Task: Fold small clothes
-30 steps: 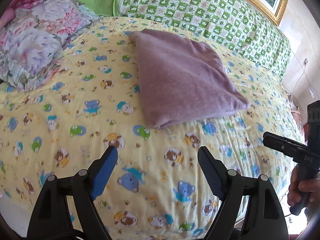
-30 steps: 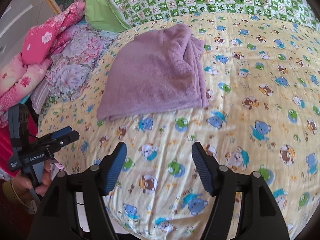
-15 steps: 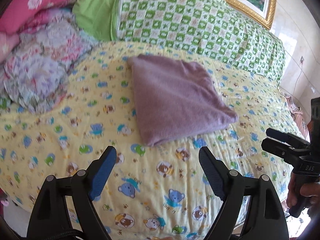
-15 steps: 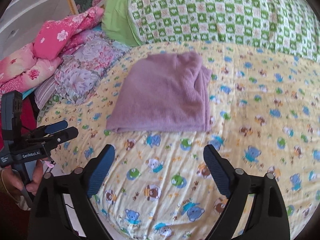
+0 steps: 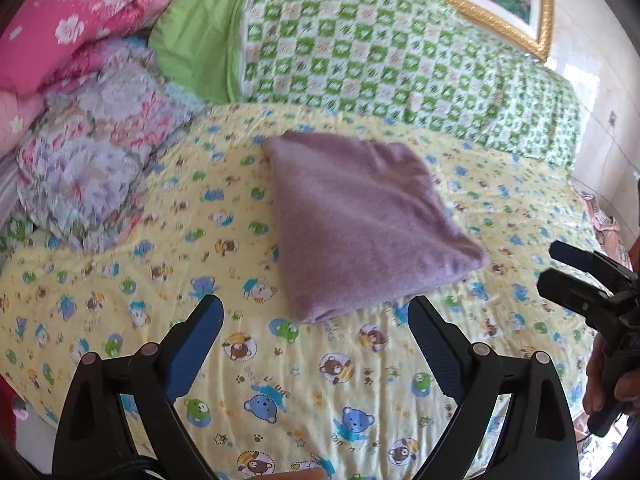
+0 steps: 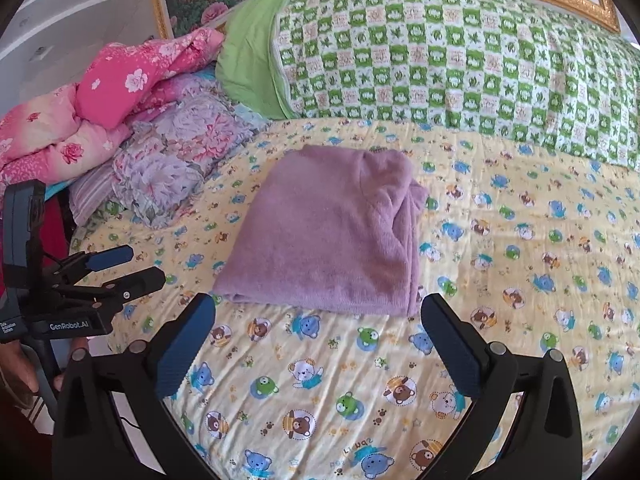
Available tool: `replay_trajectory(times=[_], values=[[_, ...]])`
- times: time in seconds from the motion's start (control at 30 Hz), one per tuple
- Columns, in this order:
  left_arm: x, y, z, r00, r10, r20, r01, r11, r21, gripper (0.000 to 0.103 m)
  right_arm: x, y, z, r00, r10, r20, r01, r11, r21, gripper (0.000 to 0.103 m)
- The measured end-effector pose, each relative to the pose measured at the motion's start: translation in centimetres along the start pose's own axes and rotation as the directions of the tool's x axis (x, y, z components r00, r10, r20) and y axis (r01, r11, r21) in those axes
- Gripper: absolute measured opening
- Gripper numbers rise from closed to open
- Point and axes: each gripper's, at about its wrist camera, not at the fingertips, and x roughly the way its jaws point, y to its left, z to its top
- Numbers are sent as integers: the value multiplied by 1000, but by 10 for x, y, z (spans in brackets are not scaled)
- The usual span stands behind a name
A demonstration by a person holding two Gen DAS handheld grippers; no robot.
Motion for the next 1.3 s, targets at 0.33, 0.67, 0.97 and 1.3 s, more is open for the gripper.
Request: replay_trajectory(times=[0.33,0.67,0.97,1.3], values=[[43,12,-11,997,46,-58,-49,998,-47,94,41,-9,-21,999,31,-42,-29,999,33,102],[61,6,-16,993,100,-64,-100,995,-1,94,58,-16,-23,1000,-4,-27,5,999,37,102],[71,5,-15,988,129,-80,-129,992,-2,94,69,-13,-26,999,-6,-42,6,1000,4,102],[70,2,-16,986,145,-80,-146,989,-8,94,73,-9,-27,998,-2,-56,2,1000,1,102]])
